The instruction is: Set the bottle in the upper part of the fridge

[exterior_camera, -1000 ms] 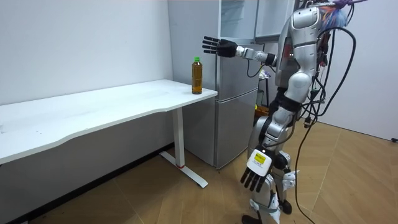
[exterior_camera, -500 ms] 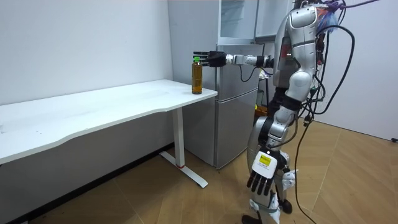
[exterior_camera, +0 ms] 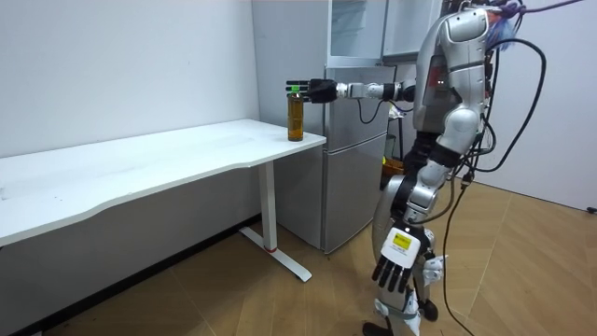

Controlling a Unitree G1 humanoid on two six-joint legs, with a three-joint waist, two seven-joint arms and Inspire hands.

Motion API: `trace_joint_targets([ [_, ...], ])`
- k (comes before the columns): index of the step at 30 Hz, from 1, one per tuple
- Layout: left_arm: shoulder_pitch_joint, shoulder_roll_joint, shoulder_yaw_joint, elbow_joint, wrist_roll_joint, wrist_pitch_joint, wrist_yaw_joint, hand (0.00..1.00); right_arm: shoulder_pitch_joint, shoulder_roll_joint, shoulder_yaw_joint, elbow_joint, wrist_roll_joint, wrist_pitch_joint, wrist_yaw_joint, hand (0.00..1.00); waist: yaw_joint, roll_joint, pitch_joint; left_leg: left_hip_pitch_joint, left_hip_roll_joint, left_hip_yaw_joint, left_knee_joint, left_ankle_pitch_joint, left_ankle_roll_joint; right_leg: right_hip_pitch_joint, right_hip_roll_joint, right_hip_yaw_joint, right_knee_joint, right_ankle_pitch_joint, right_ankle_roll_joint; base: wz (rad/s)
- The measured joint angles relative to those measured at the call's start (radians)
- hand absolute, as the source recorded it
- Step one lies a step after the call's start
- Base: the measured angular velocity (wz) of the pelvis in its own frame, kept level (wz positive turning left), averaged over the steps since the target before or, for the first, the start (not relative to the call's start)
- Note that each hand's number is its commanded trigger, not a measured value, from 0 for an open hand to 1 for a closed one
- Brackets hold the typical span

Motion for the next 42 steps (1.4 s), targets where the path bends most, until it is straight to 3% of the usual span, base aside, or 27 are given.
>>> trace_joint_targets([
  [8,-0.004,0.003,0.0,-0.001,0.0,0.003,-0.008,0.0,-0.001,0.001,0.001,0.001,-0.001,0.0,-0.029,0.0,0.017,-0.003,0.0008,0.0,0.0,0.0,0.004,0.0,0.0,0.002,-0.001,-0.001,0.001,0.0,0.0,0.0],
  [13,-0.007,0.004,0.001,0.002,0.0,0.005,-0.008,0.0,-0.02,0.004,0.005,0.061,-0.011,0.0,-0.029,0.0,0.018,-0.008,0.0096,-0.002,-0.001,-0.007,0.004,0.001,0.0,0.003,-0.001,-0.001,0.001,0.0,0.0,0.03],
  [17,-0.013,0.003,0.001,0.001,0.0,0.011,-0.007,0.0,-0.04,0.004,0.008,0.153,-0.008,0.002,-0.028,0.0,0.018,-0.016,0.007,-0.007,-0.004,-0.02,0.005,0.001,0.0,0.003,-0.002,-0.01,0.001,0.0,0.0,0.09],
  [26,-0.015,0.004,0.001,0.001,0.0,0.024,0.007,0.0,-0.127,0.004,0.008,0.248,0.043,0.008,-0.041,0.0,0.017,-0.013,0.0093,-0.008,-0.021,-0.035,0.009,0.007,0.009,0.009,-0.015,-0.021,0.001,-0.003,0.006,0.08],
  [36,-0.009,0.0,0.0,0.003,-0.001,0.032,0.008,0.0,-0.129,0.008,0.006,0.285,0.039,0.008,-0.049,0.0,0.018,-0.001,0.0176,-0.014,-0.03,-0.061,0.018,0.008,0.012,0.019,-0.019,-0.021,0.001,-0.006,0.01,0.07],
  [42,0.005,-0.002,0.0,0.002,-0.001,0.032,0.004,0.0,-0.13,0.006,0.006,0.328,0.038,0.008,-0.051,0.0,0.019,0.001,0.0161,-0.022,-0.033,-0.072,0.02,0.01,0.012,0.021,-0.019,-0.029,0.001,-0.007,0.011,0.04],
])
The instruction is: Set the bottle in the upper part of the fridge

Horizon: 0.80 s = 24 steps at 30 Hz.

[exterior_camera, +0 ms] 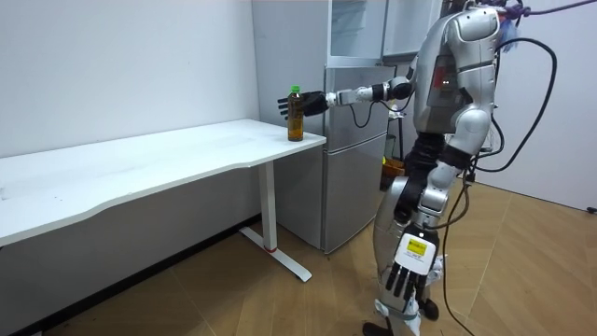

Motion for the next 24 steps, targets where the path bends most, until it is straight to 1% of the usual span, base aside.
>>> trace_joint_targets([
  [2,0.004,0.001,0.0,0.0,0.0,0.004,-0.003,0.0,0.0,0.0,0.0,0.0,0.0,0.0,-0.001,0.0,0.0,0.0,-0.001,-0.001,0.0,-0.003,0.0,0.001,-0.001,0.0,0.0,-0.005,0.0,0.0,0.0,0.04],
  [4,0.008,0.002,0.0,0.0,0.0,0.009,-0.007,0.0,0.0,0.0,0.0,0.002,0.0,0.0,-0.004,0.0,0.0,0.0,-0.0047,0.0,-0.001,-0.004,0.0,0.002,-0.001,0.0,0.0,-0.008,0.0,0.0,0.0,0.03],
  [6,0.014,0.002,0.001,0.0,0.0,0.012,-0.008,0.0,-0.002,-0.001,0.0,0.021,0.0,0.0,-0.013,0.0,0.0,0.0,-0.0137,0.001,-0.001,-0.005,0.002,0.003,-0.001,0.001,0.0,-0.009,0.0,0.0,0.0,0.0],
  [7,0.015,0.002,0.001,0.0,0.0,0.012,-0.008,0.0,-0.002,-0.001,0.0,0.024,0.0,0.001,-0.015,0.0,0.0,0.001,-0.0151,0.002,-0.001,-0.006,0.003,0.003,-0.001,0.002,0.0,-0.009,0.0,0.0,0.0,0.0],
  [10,0.016,0.004,0.001,-0.001,-0.001,0.013,-0.009,0.0,-0.002,-0.001,0.0,0.027,0.001,0.001,-0.022,0.0,0.0,0.003,-0.0155,0.003,-0.001,-0.009,0.007,0.005,-0.001,0.007,0.0,-0.016,0.0,0.0,0.0,0.03],
  [13,0.023,0.004,0.001,-0.019,-0.001,0.016,-0.02,0.0,-0.002,-0.003,-0.003,0.036,-0.003,0.002,-0.022,0.0,-0.002,0.007,-0.0127,0.001,-0.002,-0.015,0.005,0.005,-0.002,0.012,0.0,-0.025,-0.001,0.0,0.0,0.06],
  [17,0.042,0.004,0.002,-0.059,-0.001,0.02,-0.025,0.0,-0.002,-0.004,-0.009,0.042,-0.004,0.023,-0.022,0.0,0.001,0.008,-0.0138,-0.004,-0.003,-0.017,0.007,0.007,-0.004,0.01,0.001,-0.025,-0.002,-0.002,0.004,0.0],
  [18,0.047,0.003,0.002,-0.069,-0.001,0.02,-0.026,0.0,-0.002,-0.004,-0.009,0.042,-0.004,0.023,-0.023,0.0,-0.001,0.009,-0.0154,-0.01,-0.003,-0.018,0.011,0.007,-0.005,0.007,0.001,-0.025,-0.002,-0.002,0.004,0.0],
  [20,0.047,0.003,0.004,-0.07,-0.001,0.02,-0.026,0.0,-0.002,-0.005,-0.008,0.042,-0.006,0.023,-0.023,0.0,0.001,0.01,-0.0181,-0.014,-0.003,-0.018,0.012,0.009,-0.005,0.001,0.001,-0.025,-0.001,-0.002,0.004,0.0],
  [24,0.048,0.003,0.012,-0.07,-0.001,0.026,-0.026,0.0,-0.002,-0.005,-0.008,0.042,-0.048,0.042,-0.02,0.0,0.005,0.01,-0.0186,-0.014,-0.003,-0.018,0.012,0.01,-0.005,0.0,0.001,-0.026,-0.001,-0.002,0.004,0.0],
])
